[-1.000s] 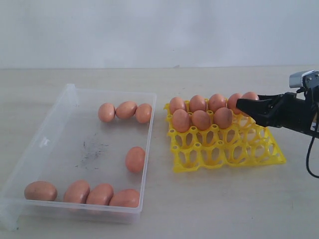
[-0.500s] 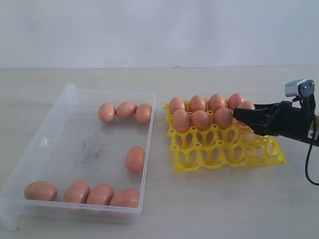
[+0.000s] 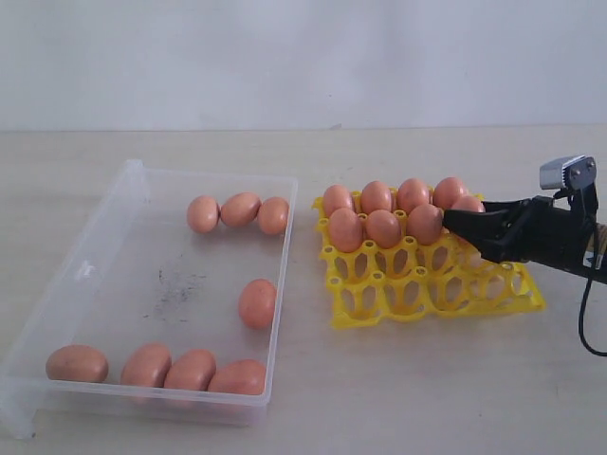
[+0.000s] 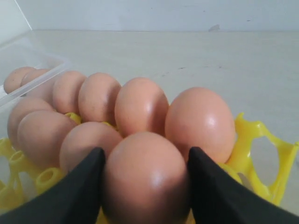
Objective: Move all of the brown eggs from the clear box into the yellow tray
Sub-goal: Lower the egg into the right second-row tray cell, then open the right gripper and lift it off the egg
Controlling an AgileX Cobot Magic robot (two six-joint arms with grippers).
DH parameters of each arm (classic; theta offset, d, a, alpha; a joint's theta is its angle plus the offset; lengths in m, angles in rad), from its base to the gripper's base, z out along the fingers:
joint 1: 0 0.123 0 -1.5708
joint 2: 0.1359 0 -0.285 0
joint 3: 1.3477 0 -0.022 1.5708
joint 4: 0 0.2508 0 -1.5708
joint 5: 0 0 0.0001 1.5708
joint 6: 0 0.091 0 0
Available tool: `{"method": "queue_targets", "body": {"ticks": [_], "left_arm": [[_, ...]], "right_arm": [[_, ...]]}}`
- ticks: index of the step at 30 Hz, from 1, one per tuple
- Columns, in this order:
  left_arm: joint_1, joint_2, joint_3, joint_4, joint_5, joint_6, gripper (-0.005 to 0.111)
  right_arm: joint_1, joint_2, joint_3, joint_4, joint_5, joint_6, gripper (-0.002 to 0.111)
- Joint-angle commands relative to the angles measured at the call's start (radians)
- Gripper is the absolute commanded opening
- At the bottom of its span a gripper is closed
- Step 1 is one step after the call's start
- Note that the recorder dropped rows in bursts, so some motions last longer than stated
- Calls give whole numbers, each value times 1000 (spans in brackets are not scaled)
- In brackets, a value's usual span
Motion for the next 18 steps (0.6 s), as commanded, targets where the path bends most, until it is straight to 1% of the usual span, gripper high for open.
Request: {"method": "queue_targets", "body": {"ticks": [1, 8, 15, 18], "left_arm": [[-4, -3, -3, -5, 0, 6, 4], [-4, -3, -3, -5, 0, 6, 4], [-4, -3, -3, -5, 0, 6, 4], [-4, -3, -3, -5, 0, 6, 4]], "right_arm": [[0, -1, -2, 8, -5, 19, 63], [-2, -35, -2, 10, -5, 51, 63], [-2, -148, -2, 48, -5, 85, 63], [-2, -208, -2, 43, -5, 136, 63]]}}
